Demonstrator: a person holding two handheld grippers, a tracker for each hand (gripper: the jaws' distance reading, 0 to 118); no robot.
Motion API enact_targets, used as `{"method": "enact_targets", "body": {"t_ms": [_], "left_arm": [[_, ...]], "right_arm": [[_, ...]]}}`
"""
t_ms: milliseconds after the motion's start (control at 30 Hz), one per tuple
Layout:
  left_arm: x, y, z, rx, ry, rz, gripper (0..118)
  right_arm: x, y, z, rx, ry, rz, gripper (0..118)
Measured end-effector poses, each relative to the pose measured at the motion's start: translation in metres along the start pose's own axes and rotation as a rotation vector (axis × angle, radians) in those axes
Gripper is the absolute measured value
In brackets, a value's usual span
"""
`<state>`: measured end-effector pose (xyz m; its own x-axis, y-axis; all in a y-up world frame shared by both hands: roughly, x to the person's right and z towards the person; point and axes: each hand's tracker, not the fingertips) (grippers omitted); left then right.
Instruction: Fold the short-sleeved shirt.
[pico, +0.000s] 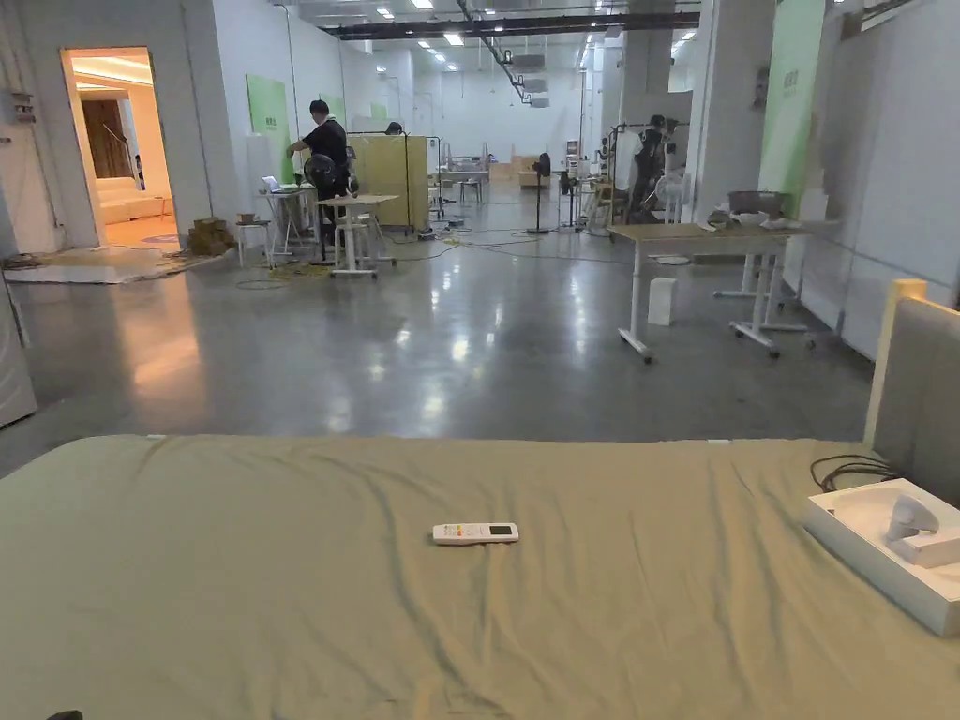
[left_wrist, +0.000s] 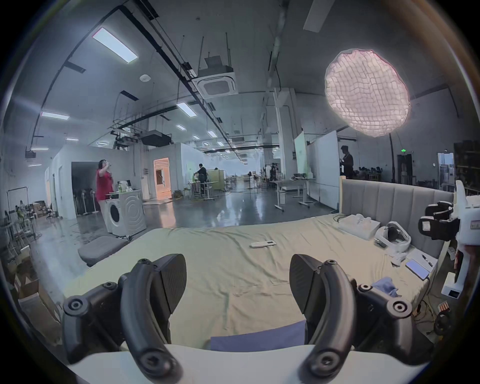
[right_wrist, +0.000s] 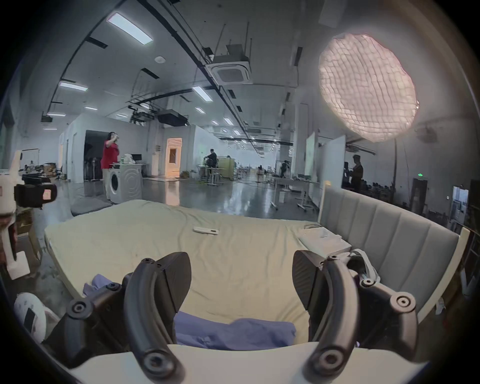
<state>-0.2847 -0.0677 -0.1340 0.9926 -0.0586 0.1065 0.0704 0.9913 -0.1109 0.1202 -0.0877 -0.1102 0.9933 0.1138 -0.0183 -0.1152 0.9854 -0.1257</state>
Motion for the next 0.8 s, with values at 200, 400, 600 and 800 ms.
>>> {"method": "enact_targets", "body": {"t_ms": [200, 400, 600, 800], "left_arm": [[0.008, 0.001, 0.005, 0.04, -0.003, -0.032, 2], [0.012, 0.008, 0.003, 0.03, -0.054, -0.049, 1], [0.005, 0.009, -0.006, 0.01, -0.088, 0.006, 1], [-0.027, -0.017, -0.031, -0.125, -0.107, 0.11, 20]], "right_arm": [[-0.015, -0.001, 0.001, 0.001, -0.024, -0.008, 0], [-0.014, 0.0, 0.002, -0.007, -0.011, -0.052, 0], [-0.006, 0.002, -0.001, -0.016, -0.004, -0.078, 0], [-0.001, -0.007, -0.003, -0.04, 0.025, -0.108, 0]]}}
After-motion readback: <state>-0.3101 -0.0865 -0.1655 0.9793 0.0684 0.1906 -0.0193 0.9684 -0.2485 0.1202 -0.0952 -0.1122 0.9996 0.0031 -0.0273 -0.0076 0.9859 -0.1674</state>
